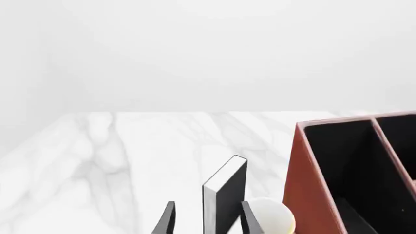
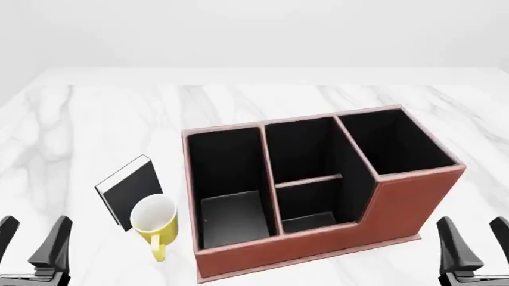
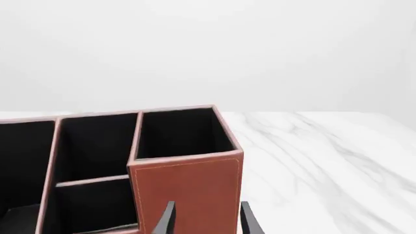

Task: Pick up the book and place it in the back compartment of the caddy.

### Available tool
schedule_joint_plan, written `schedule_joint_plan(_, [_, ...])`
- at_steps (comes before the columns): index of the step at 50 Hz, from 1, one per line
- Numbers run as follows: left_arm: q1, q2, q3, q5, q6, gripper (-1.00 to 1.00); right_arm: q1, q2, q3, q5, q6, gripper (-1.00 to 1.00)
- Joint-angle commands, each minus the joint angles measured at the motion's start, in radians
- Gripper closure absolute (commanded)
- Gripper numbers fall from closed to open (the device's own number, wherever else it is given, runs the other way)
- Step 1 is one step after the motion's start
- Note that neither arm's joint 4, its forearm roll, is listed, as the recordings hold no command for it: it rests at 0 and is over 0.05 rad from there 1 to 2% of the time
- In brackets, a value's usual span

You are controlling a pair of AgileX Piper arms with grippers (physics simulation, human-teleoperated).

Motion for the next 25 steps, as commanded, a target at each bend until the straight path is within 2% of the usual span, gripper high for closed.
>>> schedule_joint_plan(1, [-0.005,0.066,-0.047,-0.015,0.037,-1.0,0.0,0.004,-0.003,0.0,0.0,-1.0])
schedule_joint_plan(11, [-0.026,0.163,-0.156,0.004,0.088,-1.0,0.0,0.003,-0.004,0.002,0.0,-1.0])
schedule_joint_plan(18, [-0.074,0.258,-0.222,0.012,0.119,-1.0,0.0,0.002,-0.004,0.003,0.0,-1.0])
schedule_joint_plan(25, [-0.1,0.337,-0.378,0.087,0.135,-1.0,0.0,0.002,-0.004,0.003,0.0,-1.0])
